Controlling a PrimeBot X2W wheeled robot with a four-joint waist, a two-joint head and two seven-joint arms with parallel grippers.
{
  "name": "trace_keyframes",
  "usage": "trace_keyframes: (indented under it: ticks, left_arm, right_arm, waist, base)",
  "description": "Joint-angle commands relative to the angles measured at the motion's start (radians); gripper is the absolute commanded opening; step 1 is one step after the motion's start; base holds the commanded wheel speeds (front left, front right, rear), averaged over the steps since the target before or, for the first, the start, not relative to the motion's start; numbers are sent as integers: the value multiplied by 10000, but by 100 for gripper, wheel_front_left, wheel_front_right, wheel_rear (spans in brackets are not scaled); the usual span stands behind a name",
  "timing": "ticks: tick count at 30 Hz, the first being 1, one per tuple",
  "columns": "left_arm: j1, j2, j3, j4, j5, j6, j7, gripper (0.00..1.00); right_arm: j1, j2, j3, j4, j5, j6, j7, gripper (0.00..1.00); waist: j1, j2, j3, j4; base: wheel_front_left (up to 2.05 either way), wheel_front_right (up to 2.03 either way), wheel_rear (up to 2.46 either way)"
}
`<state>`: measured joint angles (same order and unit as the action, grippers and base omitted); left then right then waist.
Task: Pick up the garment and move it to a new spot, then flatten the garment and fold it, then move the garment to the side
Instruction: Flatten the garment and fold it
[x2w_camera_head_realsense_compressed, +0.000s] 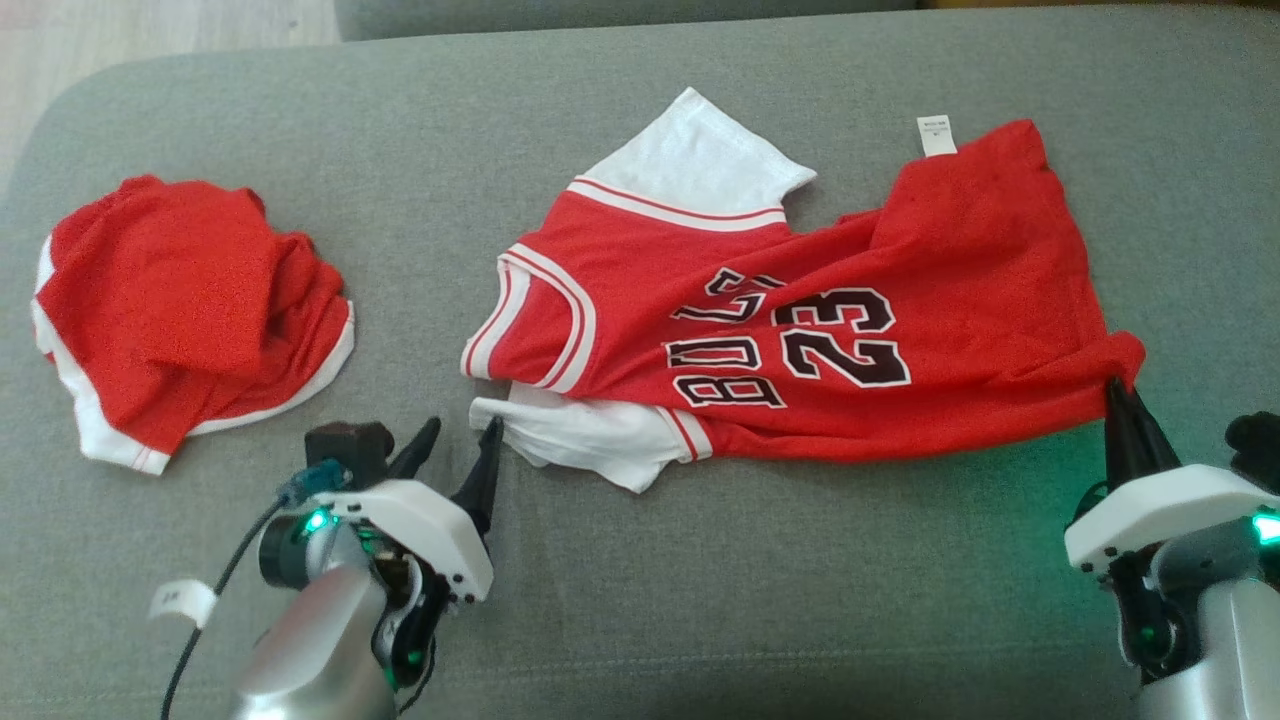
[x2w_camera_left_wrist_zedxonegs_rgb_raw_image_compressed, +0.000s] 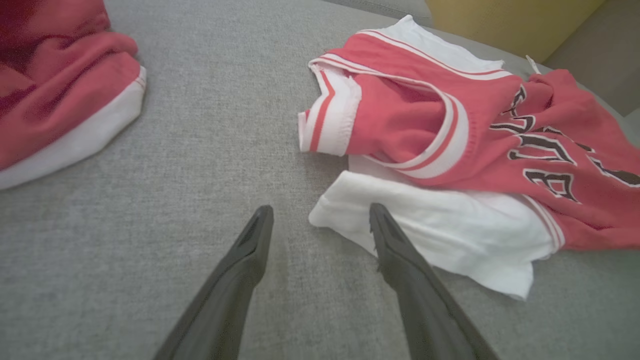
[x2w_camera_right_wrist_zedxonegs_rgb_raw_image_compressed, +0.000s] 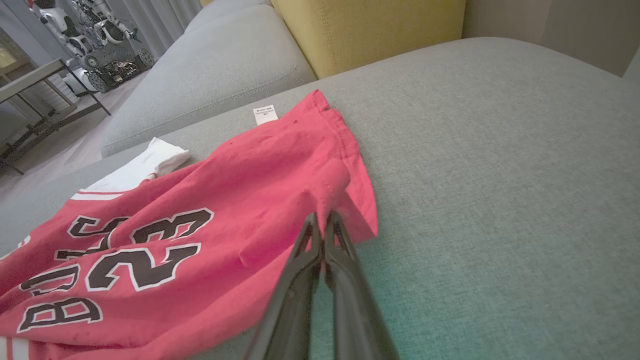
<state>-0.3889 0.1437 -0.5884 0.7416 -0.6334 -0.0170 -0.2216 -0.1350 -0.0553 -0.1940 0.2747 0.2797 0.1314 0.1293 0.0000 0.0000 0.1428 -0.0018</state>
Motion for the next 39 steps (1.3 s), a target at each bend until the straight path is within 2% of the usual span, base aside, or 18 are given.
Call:
trace_keyframes:
  ticks: [1,9,19,20,22,32,39]
  left_arm:
    - [-612,259,302,-13,37,12,-63,100]
    - [-1064,143,174,677,-5,-356,-94,100]
    - [-1448,-65,83,1191,-54,-578,-203,100]
    - [-1473,-81,66,1228,-62,-615,-212,60]
    - [-1519,-110,42,1293,-91,-686,-231,0]
    - [-1492,-144,-52,1382,-126,-872,-330,0]
    - [-1012,23,196,504,-202,-920,-388,0]
  right_arm:
    - [-429,-33,264,-381,-80,-7,-24,0]
    - [-477,-7,232,-362,-119,-7,-39,0]
    - [-561,14,204,-304,-151,-7,-80,0]
    - [-568,16,200,-294,-153,-7,-87,0]
    - [-578,19,189,-274,-161,-7,-98,0]
    - [-539,30,65,-143,-223,-7,-114,0]
    - [-549,-88,126,-217,-183,-7,-243,0]
  waist:
    - [0,0,71,-83]
    - [0,0,229,-262]
    - [0,0,367,-312]
    - [0,0,374,-309]
    - [0,0,383,-299]
    - [0,0,158,-92]
    - [0,0,-334,179]
  base:
    - [0,0,0]
    - [0,0,0]
    - [0,0,0]
    - [0,0,0]
    - [0,0,0]
    - [0,0,0]
    - [0,0,0]
